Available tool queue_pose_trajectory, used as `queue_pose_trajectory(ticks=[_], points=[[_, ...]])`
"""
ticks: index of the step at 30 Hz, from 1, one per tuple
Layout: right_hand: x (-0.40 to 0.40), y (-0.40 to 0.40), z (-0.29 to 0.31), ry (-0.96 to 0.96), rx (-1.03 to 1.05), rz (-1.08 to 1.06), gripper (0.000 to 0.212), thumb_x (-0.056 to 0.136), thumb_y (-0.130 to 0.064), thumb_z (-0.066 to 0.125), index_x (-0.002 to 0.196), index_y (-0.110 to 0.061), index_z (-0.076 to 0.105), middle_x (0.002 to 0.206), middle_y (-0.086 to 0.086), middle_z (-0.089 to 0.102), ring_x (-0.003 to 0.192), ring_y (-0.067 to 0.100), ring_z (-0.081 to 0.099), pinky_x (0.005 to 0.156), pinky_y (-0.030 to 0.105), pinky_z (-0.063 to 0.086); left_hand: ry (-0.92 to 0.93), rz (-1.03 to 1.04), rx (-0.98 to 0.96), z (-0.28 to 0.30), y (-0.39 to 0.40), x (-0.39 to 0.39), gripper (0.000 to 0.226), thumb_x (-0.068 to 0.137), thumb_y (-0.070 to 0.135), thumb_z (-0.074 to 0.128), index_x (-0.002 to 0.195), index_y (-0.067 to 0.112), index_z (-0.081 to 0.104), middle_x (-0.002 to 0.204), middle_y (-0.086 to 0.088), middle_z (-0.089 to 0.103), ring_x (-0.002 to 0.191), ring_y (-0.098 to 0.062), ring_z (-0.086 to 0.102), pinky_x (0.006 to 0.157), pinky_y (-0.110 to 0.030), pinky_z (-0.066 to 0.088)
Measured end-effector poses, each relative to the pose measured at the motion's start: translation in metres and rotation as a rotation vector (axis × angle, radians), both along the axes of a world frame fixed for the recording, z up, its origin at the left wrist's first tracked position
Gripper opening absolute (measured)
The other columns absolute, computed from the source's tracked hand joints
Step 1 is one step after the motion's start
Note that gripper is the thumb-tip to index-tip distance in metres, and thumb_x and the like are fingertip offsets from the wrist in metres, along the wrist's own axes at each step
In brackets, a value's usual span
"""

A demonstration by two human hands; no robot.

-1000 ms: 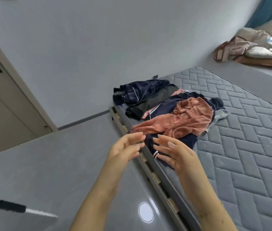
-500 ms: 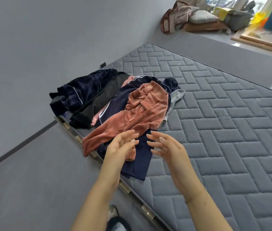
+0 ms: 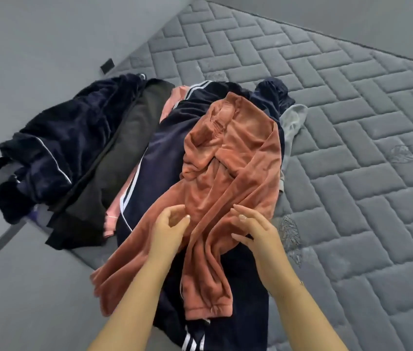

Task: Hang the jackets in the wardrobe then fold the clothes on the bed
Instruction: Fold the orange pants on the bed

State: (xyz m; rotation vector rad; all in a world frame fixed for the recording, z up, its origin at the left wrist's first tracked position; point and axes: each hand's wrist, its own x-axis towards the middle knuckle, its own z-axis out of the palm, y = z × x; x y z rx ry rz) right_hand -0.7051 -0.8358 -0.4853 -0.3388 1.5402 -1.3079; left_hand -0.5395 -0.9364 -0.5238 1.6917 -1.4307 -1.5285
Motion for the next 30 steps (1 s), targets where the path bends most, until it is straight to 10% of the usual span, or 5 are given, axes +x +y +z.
queue_pose_trajectory(ticks=[6, 9, 16, 22, 30], points=[[0.032, -0.024, -0.116, 0.050, 0.270, -0.344, 0.056, 0.091, -0.021, 0.067, 0.140, -0.027, 0.039, 0.136, -0.005, 0.046, 0.118, 0.007, 0.052, 0.088, 0.023, 0.045, -0.655, -0.111, -0.180, -0.111, -0.046, -0.002, 0.067, 0.091, 0.032, 0.065, 0.148, 0.018, 0.034, 0.159, -0.009, 0.025, 0.148, -0.028, 0.017, 0.118, -0.049, 0.016], [0.046, -0.031, -0.149, 0.123, 0.328, -0.348, 0.081, 0.083, -0.032, 0.076, 0.146, -0.027, 0.026, 0.140, -0.003, 0.032, 0.125, 0.017, 0.045, 0.104, 0.039, 0.044, -0.703, -0.180, -0.254, -0.140, -0.059, 0.004, 0.060, 0.092, 0.040, 0.062, 0.145, 0.022, 0.041, 0.139, -0.007, 0.050, 0.132, -0.030, 0.042, 0.110, -0.048, 0.027], [0.033, -0.035, -0.168, 0.467, 0.318, 0.006, 0.054, 0.085, -0.007, 0.062, 0.134, -0.024, 0.045, 0.120, -0.001, 0.062, 0.101, 0.017, 0.061, 0.093, 0.033, 0.050, -0.106, -0.167, 0.002, -0.126, -0.019, -0.012, 0.014, 0.095, 0.027, 0.062, 0.104, 0.033, 0.071, 0.102, 0.008, 0.073, 0.100, -0.012, 0.067, 0.092, -0.036, 0.052], [-0.031, 0.031, -0.114, 0.124, 0.073, -0.211, 0.034, 0.083, 0.005, 0.057, 0.099, -0.021, 0.073, 0.086, -0.001, 0.075, 0.079, 0.009, 0.068, 0.070, 0.020, 0.052, 0.126, -0.106, 0.183, -0.059, 0.059, -0.062, 0.016, 0.096, 0.030, 0.061, 0.106, 0.033, 0.073, 0.105, 0.006, 0.075, 0.101, -0.011, 0.070, 0.089, -0.033, 0.053], [-0.187, 0.243, -0.031, 0.279, 0.019, -0.521, 0.032, 0.084, 0.008, 0.059, 0.097, -0.017, 0.073, 0.084, -0.005, 0.075, 0.075, 0.005, 0.064, 0.068, 0.019, 0.052, 0.352, -0.278, 0.297, 0.016, 0.259, -0.250, 0.009, 0.092, 0.024, 0.065, 0.095, 0.021, 0.073, 0.096, 0.003, 0.075, 0.093, -0.010, 0.067, 0.086, -0.026, 0.052]])
